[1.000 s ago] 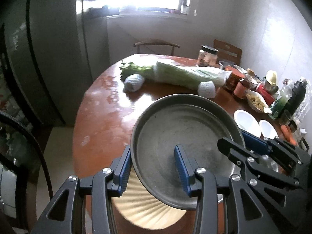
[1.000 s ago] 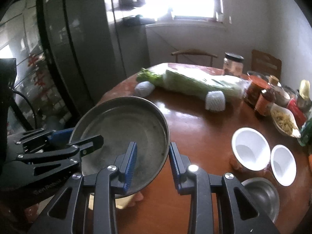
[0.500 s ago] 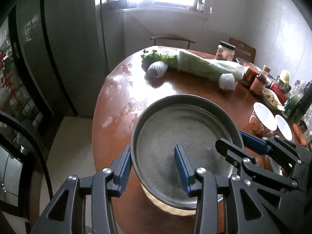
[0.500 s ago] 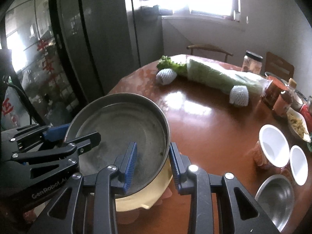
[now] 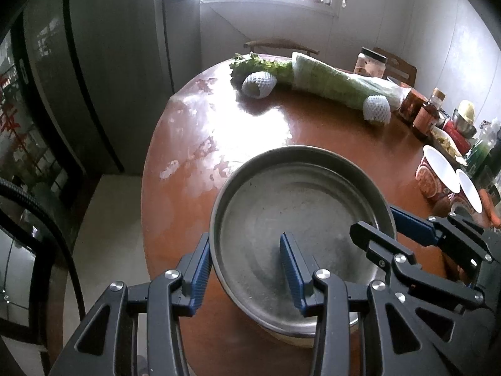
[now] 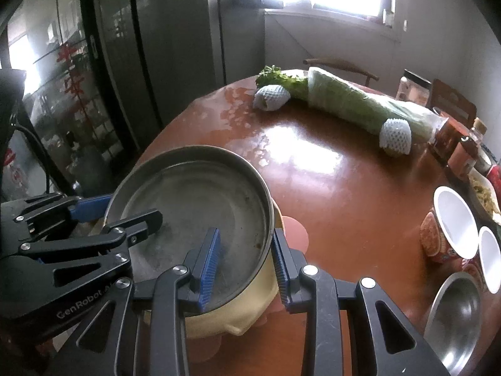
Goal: Organize plates and bowls
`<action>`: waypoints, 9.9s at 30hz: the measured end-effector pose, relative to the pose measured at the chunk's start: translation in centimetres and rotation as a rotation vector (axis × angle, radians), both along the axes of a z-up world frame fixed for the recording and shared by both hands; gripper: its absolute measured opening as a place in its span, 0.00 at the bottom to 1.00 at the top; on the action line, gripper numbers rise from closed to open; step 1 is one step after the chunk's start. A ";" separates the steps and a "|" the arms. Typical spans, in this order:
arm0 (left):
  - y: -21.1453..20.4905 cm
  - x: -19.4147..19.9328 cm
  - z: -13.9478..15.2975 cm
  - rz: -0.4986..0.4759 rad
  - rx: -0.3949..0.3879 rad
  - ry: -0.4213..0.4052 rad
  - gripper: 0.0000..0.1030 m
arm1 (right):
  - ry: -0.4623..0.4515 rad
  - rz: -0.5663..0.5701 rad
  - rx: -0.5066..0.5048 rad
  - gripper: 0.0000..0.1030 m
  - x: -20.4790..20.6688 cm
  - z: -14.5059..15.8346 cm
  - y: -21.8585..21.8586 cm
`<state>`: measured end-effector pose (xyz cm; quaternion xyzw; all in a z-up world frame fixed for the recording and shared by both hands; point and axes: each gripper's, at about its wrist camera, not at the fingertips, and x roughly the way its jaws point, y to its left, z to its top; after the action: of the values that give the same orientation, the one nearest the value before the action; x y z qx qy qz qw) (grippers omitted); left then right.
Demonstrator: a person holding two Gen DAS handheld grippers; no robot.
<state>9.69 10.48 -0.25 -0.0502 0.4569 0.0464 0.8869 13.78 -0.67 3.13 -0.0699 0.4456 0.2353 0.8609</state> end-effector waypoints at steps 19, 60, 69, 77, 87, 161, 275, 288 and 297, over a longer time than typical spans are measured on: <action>-0.5 -0.4 -1.6 -0.021 0.052 0.023 0.42 | 0.016 0.024 -0.038 0.33 -0.6 -1.8 0.5; -2.3 1.4 -2.3 -0.059 -0.091 0.029 0.47 | -0.006 -0.040 -0.039 0.30 0.4 -1.7 -2.3; -4.8 3.7 -2.2 -0.095 -0.083 0.039 0.47 | 0.001 -0.093 -0.021 0.27 1.7 -1.8 -5.0; -6.4 5.8 -2.4 -0.119 -0.073 0.048 0.48 | 0.001 -0.131 -0.010 0.26 3.2 -2.0 -6.9; -6.5 6.6 -2.3 -0.107 -0.050 0.052 0.51 | 0.013 -0.130 0.000 0.27 4.0 -2.0 -7.4; -23.0 -0.3 4.7 -0.306 -0.011 -0.177 0.59 | -0.237 -0.460 0.083 0.61 -7.5 5.1 -29.3; -23.9 0.1 -2.4 -0.355 -0.065 -0.085 0.48 | -0.037 -0.361 0.085 0.42 -7.0 -2.5 -26.8; -23.4 0.0 -0.8 -0.351 -0.081 -0.120 0.49 | -0.042 -0.392 0.113 0.43 -6.5 -1.8 -27.5; -23.1 1.9 0.5 -0.342 -0.094 -0.116 0.50 | -0.018 -0.376 0.113 0.43 -4.0 -1.4 -27.3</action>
<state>11.58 -12.65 0.23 -0.0158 0.4087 -0.1293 0.9033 9.83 -28.01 1.72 0.0610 0.4290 0.0945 0.8963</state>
